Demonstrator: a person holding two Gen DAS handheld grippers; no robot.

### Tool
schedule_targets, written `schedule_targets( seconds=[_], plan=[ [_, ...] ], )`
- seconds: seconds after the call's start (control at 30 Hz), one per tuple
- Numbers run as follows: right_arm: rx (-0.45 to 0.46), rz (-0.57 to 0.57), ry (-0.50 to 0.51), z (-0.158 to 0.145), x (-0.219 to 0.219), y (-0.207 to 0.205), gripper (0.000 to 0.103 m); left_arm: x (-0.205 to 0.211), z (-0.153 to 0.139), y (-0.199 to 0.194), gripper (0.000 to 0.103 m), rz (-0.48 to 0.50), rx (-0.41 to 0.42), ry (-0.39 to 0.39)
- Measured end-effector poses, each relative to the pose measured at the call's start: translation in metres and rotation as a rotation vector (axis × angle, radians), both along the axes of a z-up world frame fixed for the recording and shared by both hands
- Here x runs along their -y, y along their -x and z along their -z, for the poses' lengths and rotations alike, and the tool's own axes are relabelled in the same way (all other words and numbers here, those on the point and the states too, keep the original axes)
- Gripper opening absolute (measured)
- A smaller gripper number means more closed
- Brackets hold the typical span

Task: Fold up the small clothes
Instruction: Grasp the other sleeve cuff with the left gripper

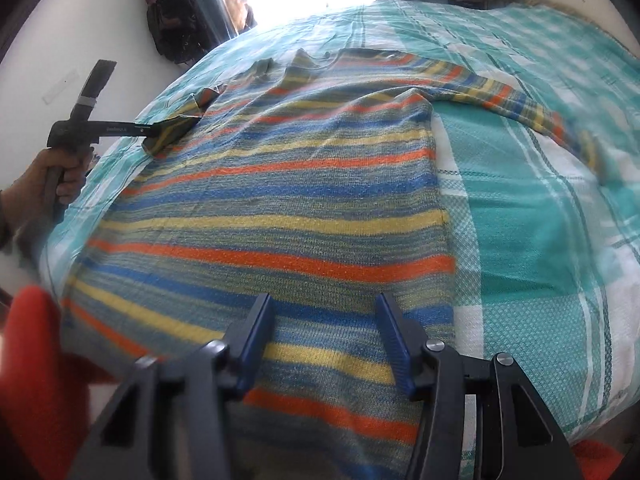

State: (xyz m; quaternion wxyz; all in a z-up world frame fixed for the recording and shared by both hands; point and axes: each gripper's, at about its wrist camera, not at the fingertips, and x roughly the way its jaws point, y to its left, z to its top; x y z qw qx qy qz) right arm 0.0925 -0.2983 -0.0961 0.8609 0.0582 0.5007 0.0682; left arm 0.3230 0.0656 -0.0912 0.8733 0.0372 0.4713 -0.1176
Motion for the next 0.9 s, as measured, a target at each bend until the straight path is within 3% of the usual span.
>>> schedule_targets(
  seconds=[0.1, 0.2, 0.33, 0.47, 0.67, 0.9],
  plan=[
    [0.006, -0.009, 0.021, 0.001, -0.004, 0.001, 0.053, -0.084, -0.026, -0.012, 0.000, -0.290, 0.029, 0.126],
    [0.004, -0.006, 0.017, 0.003, -0.003, 0.000, 0.053, -0.139, -0.025, -0.017, 0.000, -0.454, 0.020, 0.075],
    [0.005, 0.005, 0.010, 0.004, -0.003, 0.001, 0.054, -0.165, -0.010, -0.006, 0.000, -0.507, -0.013, 0.006],
    [0.008, 0.003, 0.018, 0.005, -0.003, -0.001, 0.054, -0.183, -0.001, 0.007, 0.000, -0.563, -0.050, 0.038],
    [0.010, 0.003, 0.021, 0.007, -0.004, -0.003, 0.057, -0.205, 0.050, 0.012, 0.000, -0.656, -0.191, 0.023],
    [0.016, 0.001, 0.035, 0.010, -0.006, -0.003, 0.058, -0.202, 0.073, 0.011, 0.000, -0.656, -0.213, -0.033]
  ],
)
